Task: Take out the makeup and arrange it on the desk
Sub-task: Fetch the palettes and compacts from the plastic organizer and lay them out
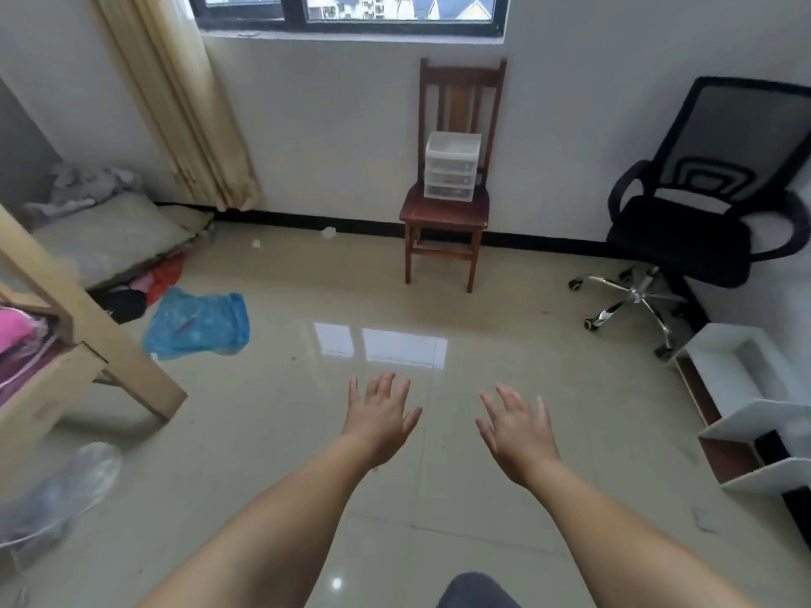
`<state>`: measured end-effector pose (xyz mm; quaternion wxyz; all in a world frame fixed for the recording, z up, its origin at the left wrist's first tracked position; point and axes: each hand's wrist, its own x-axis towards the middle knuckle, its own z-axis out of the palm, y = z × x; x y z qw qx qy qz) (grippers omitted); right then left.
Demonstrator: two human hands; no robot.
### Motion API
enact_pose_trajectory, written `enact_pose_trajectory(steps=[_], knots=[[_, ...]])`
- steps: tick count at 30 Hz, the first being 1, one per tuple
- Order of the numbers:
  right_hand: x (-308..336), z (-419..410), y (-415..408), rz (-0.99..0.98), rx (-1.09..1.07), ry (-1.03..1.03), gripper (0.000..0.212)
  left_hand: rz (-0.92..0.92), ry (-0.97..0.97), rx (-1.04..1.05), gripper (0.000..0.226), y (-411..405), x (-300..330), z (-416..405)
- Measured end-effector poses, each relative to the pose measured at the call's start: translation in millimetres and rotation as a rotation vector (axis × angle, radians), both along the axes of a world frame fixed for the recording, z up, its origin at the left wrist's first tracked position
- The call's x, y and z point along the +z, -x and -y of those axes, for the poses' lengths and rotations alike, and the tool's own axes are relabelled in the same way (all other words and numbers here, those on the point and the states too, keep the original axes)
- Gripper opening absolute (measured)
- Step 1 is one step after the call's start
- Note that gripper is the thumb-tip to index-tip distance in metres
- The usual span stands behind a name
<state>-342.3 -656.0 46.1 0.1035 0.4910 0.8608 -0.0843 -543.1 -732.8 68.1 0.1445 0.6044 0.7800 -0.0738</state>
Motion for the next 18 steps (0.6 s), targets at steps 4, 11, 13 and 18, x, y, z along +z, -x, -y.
enact_pose_trajectory(steps=[4, 11, 13, 18], knots=[[-6.3, -96.7, 31.7, -0.015, -0.035, 0.007, 0.054, -0.010, 0.014, -0.050, 0.059, 31.8, -11.5, -97.6], [-6.2, -297.4, 77.8, 0.018, -0.041, 0.017, 0.054, 0.012, -0.030, 0.018, 0.059, 86.5, -19.1, -292.7], [1.1, -352.6, 91.6, 0.036, -0.027, 0.008, 0.053, 0.017, -0.041, 0.024, 0.059, 102.2, -14.5, -342.0], [5.6, -463.2, 142.3, 0.030, 0.005, 0.016, 0.055, 0.035, -0.026, 0.056, 0.059, 150.4, -15.4, -444.9]])
